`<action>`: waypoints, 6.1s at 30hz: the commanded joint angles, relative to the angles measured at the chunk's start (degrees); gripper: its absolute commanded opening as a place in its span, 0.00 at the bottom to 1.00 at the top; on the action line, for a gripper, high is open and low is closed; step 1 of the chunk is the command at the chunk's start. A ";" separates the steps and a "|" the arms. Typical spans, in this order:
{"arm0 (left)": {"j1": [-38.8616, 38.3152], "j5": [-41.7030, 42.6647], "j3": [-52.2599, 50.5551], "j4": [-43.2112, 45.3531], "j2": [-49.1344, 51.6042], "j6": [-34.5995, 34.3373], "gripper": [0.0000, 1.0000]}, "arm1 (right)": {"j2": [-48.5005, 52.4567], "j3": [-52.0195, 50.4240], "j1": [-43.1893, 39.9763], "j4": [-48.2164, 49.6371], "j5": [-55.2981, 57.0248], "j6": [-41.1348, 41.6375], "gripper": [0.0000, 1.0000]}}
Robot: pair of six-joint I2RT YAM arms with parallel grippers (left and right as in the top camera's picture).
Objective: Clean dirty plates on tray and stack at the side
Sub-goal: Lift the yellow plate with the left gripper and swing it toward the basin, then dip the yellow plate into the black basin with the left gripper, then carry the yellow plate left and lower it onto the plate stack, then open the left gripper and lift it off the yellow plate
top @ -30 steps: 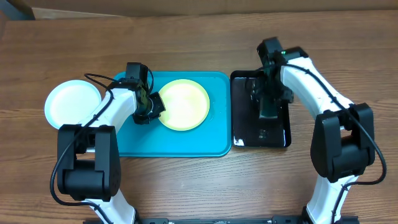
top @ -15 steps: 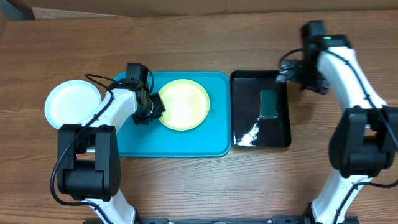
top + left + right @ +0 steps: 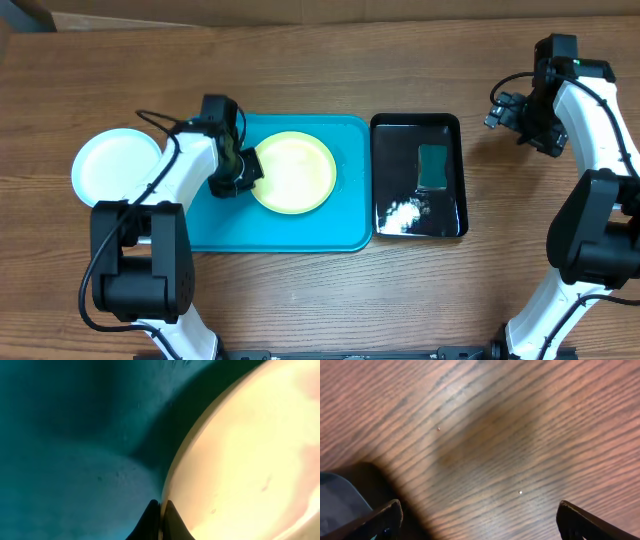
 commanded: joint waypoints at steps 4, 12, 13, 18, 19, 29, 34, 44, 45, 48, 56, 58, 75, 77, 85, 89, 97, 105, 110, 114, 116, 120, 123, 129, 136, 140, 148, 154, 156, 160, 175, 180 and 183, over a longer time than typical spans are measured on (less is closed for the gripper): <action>-0.15 -7.54 9.07 -6.16 -0.59 3.06 0.04 | -0.81 1.40 -0.11 1.46 -0.44 0.22 1.00; -0.42 -8.26 12.87 -6.95 -3.65 3.85 0.04 | -0.81 1.40 -0.11 2.56 -0.44 0.22 1.00; -0.57 -8.22 13.42 -6.97 -4.17 3.80 0.04 | -0.81 1.40 -0.11 2.56 -0.44 0.22 1.00; -3.17 -8.48 15.47 -6.91 -7.21 4.22 0.04 | -0.81 1.40 -0.11 2.56 -0.44 0.22 1.00; -4.11 -8.50 15.87 -6.84 -7.72 4.22 0.04 | -0.81 1.40 -0.11 2.56 -0.44 0.22 1.00; -20.13 -16.70 17.75 -2.51 -8.44 3.13 0.04 | -0.81 1.40 -0.11 2.56 -0.44 0.22 1.00; -28.26 -23.17 17.75 0.96 -8.44 2.43 0.04 | -0.81 1.40 -0.11 2.56 -0.44 0.22 1.00; -40.63 -41.53 17.75 6.21 -8.31 2.56 0.04 | -0.81 1.40 -0.11 2.56 -0.44 0.22 1.00; -41.42 -42.71 17.75 6.49 -8.31 2.91 0.04 | -0.81 1.40 -0.11 2.56 -0.44 0.22 1.00; -43.58 -46.03 17.75 7.48 -8.31 5.77 0.04 | -0.81 1.40 -0.11 2.56 -0.44 0.22 1.00; -49.75 -59.45 17.75 9.25 -8.31 12.41 0.04 | -0.81 1.40 -0.11 2.56 -0.44 0.22 1.00; -51.23 -62.75 17.75 9.73 -8.31 13.92 0.04 | -0.81 1.40 -0.11 2.56 -0.44 0.22 1.00; -60.19 -81.40 17.75 21.18 -8.31 28.17 0.04 | -0.81 1.40 -0.11 2.56 -0.44 0.22 1.00; -60.17 -80.21 17.75 21.11 -8.31 28.15 0.04 | -0.81 1.40 -0.11 2.56 -0.44 0.20 1.00; -58.58 -65.26 17.75 15.91 -8.31 20.11 0.04 | -0.81 1.40 -0.11 2.56 -0.44 0.20 1.00; -53.29 -49.35 17.73 9.64 -8.31 9.66 0.04 | -0.81 1.40 -0.11 2.56 -0.44 0.22 1.00; -32.26 -15.41 17.51 4.63 -8.31 1.97 0.04 | -0.81 1.40 -0.11 2.56 -0.44 0.22 1.00; -5.62 9.49 17.51 -1.49 -8.31 1.95 0.04 | -0.81 1.40 -0.11 2.56 -0.44 0.22 1.00; 10.51 10.82 17.51 -8.66 -8.31 2.08 0.04 | -0.81 1.40 -0.11 2.56 -0.44 0.22 1.00; 23.54 9.05 17.49 -11.91 -8.31 2.23 0.04 | -0.81 1.40 -0.11 2.56 -0.44 0.20 1.00; 29.16 7.17 17.46 -12.41 -8.31 2.16 0.04 | -0.81 1.40 -0.11 2.56 -0.44 0.22 1.00; 38.88 6.56 17.42 -12.55 -8.31 2.03 0.04 | -0.81 1.40 -0.11 2.56 -0.44 0.22 1.00; 43.74 5.57 17.40 -12.37 -8.31 2.01 0.04 | -0.81 1.40 -0.11 2.56 -0.44 0.22 1.00; 45.86 -7.58 17.33 -11.04 -8.13 -1.86 0.04 | -0.81 1.40 -0.11 2.56 -0.44 0.22 1.00; 45.70 -10.38 16.02 -8.37 -6.25 -2.29 0.04 | -0.81 1.40 -0.11 2.56 -0.44 0.22 1.00; 45.70 -10.40 14.47 -6.67 -3.69 -2.29 0.04 | -0.81 1.40 -0.11 2.56 -0.44 0.22 1.00; 45.57 -7.85 14.38 -5.18 1.14 -1.38 0.04 | -0.81 1.40 -0.11 2.56 -0.44 0.22 1.00; 44.98 -8.02 14.38 -4.07 1.44 -1.38 0.04 | -0.81 1.40 -0.11 2.56 -0.44 0.22 1.00; 44.52 -8.15 14.38 -4.02 1.44 -1.38 0.04 | -0.81 1.40 -0.11 2.56 -0.44 0.22 1.00; 43.45 -8.50 14.38 -3.85 1.44 -0.28 0.04 | -0.81 1.40 -0.11 2.56 -0.44 0.20 1.00; 41.62 -16.81 13.62 -3.26 2.21 -0.55 0.04 | -0.81 1.40 -0.11 2.56 -0.44 0.22 1.00; 41.31 -14.82 13.62 -2.82 4.66 -0.42 0.04 | -0.81 1.40 -0.11 2.56 -0.44 0.22 1.00; 41.13 -14.71 13.64 -2.67 5.86 0.13 0.04 | -0.81 1.40 -0.11 2.56 -0.44 0.22 1.00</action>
